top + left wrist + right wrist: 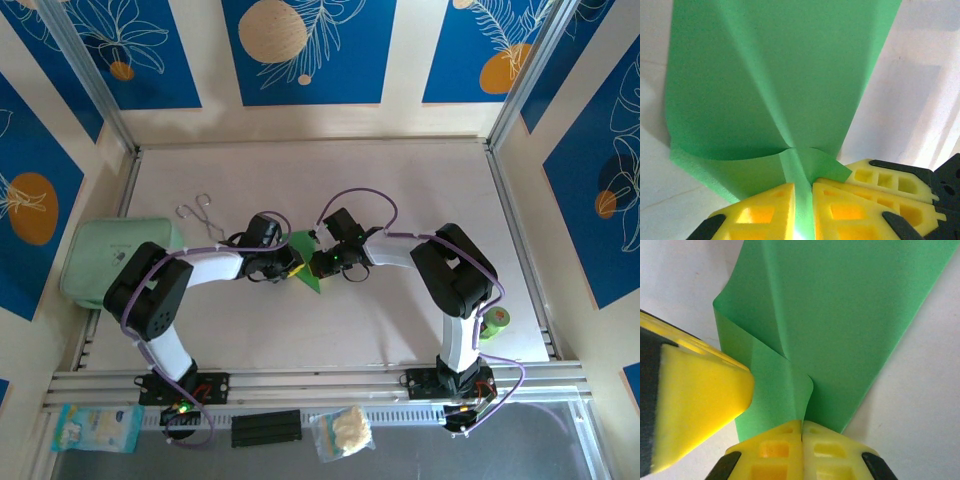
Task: Fold a paper plane with a square sheet of paper (pick it up from the middle)
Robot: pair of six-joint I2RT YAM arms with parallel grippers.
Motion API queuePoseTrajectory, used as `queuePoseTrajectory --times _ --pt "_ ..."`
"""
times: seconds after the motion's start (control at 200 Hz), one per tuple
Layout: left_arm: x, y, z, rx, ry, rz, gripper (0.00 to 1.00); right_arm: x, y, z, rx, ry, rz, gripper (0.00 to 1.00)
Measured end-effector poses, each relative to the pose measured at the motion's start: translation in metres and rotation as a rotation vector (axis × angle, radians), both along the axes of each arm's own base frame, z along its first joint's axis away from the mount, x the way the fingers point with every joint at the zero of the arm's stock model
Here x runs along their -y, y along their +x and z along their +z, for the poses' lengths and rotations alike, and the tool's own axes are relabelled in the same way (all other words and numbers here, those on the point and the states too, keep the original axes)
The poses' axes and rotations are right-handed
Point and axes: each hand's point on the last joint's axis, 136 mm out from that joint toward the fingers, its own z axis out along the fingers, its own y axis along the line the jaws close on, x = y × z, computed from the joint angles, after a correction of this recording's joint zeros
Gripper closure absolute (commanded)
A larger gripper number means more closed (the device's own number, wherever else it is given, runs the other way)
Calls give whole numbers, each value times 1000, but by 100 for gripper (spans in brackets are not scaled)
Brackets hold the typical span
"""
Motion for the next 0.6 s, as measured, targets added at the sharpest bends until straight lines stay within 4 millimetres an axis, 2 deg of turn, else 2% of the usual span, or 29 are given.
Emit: queuePoseTrajectory --times 0.595 --pt "0 0 -4 1 9 -6 83 0 0 0 0 1 0 100"
